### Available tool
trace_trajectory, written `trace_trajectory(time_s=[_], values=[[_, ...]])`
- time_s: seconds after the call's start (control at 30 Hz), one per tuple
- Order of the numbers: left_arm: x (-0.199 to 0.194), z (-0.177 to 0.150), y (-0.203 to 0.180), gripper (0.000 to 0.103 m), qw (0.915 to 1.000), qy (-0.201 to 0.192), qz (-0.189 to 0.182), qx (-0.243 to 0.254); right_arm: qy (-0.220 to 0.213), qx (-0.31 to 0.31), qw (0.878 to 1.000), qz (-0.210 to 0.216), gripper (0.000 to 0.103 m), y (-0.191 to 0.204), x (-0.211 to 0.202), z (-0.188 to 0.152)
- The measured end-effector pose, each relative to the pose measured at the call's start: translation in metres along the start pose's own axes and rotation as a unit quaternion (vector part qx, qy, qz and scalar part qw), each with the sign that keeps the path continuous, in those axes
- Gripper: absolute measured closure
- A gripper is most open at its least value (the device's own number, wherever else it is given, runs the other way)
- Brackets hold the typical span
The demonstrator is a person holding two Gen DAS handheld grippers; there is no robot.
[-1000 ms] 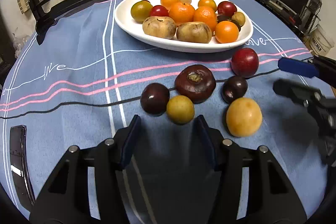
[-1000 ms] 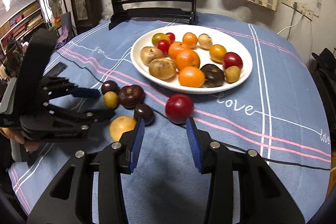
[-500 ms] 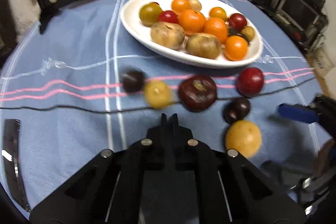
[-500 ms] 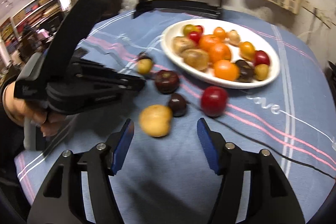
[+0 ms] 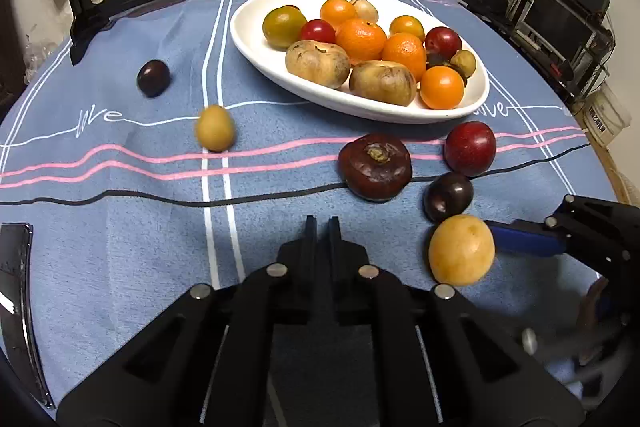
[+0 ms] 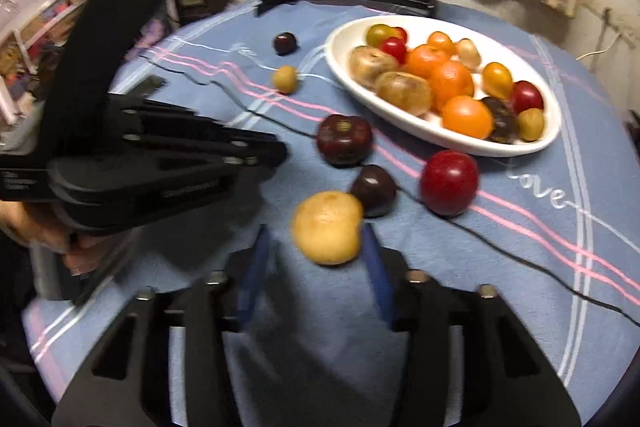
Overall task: Organize fruits
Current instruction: 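Grasp the pale tan round fruit with the right tool, then grasp the small yellow fruit with the left tool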
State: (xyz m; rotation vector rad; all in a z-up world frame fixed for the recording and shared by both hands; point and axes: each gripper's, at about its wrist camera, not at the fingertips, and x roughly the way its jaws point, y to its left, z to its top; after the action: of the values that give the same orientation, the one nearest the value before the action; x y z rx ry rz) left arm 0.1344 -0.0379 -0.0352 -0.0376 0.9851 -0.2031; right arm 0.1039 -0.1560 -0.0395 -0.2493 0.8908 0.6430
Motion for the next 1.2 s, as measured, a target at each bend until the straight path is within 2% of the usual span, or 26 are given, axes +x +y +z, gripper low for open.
trace_trajectory(time_s=[0.07,0.13,0.17,0.2,0.23,0.3,0.47,0.53,0.6,0.7,0.83,0.87,1.03,1.2], values=[[-0.001,-0.001,0.001,0.092,1.0,0.002,-0.006,-0.003,0.0,0.008,1.0,-0.006,0.068,-0.002,0.002,0.001],[-0.002,0.0,0.002,0.073,0.9998,0.007,-0.018,-0.003,0.002,0.009,1.0,-0.008,0.068,-0.001,0.002,0.001],[-0.005,0.001,0.002,0.024,0.9999,0.011,-0.008,-0.003,0.003,0.009,1.0,-0.005,0.068,-0.001,0.001,0.001],[-0.008,0.003,0.004,0.002,0.9999,0.007,0.015,-0.005,0.004,0.01,1.0,-0.003,0.068,-0.002,0.0,0.001],[-0.018,0.004,0.006,0.003,0.9989,-0.025,0.038,-0.005,0.003,0.012,1.0,-0.002,0.068,-0.003,-0.002,0.001],[-0.036,0.007,0.013,0.003,0.9961,-0.072,0.05,0.012,0.0,0.015,1.0,-0.004,0.068,-0.005,-0.005,0.002],[-0.034,0.023,0.032,0.005,0.9927,-0.075,0.092,0.021,-0.009,0.019,1.0,-0.001,0.068,-0.008,-0.011,0.003],[-0.023,0.031,0.039,0.014,0.9928,-0.067,0.098,0.02,-0.015,0.021,1.0,-0.001,0.068,-0.008,-0.015,0.004],[-0.004,0.04,0.047,0.038,0.9948,-0.048,0.089,0.015,-0.02,0.024,1.0,0.001,0.068,-0.011,-0.019,0.004],[0.02,0.048,0.059,0.055,0.9962,-0.016,0.085,-0.007,-0.023,0.033,0.999,0.0,0.068,-0.018,-0.022,0.004],[0.03,0.055,0.061,0.066,0.9962,-0.025,0.082,-0.015,-0.022,0.041,0.999,0.0,0.068,-0.024,-0.022,0.004],[0.031,0.056,0.062,0.077,0.9958,-0.029,0.085,-0.016,-0.021,0.043,0.999,-0.001,0.068,-0.024,-0.021,0.003],[0.026,0.055,0.057,0.079,0.9964,-0.023,0.081,-0.015,-0.024,0.048,0.999,-0.003,0.068,-0.027,-0.023,0.003],[0.007,0.053,0.044,0.079,0.9973,-0.028,0.068,-0.01,-0.061,0.073,0.995,-0.029,0.068,-0.041,-0.035,0.007]])
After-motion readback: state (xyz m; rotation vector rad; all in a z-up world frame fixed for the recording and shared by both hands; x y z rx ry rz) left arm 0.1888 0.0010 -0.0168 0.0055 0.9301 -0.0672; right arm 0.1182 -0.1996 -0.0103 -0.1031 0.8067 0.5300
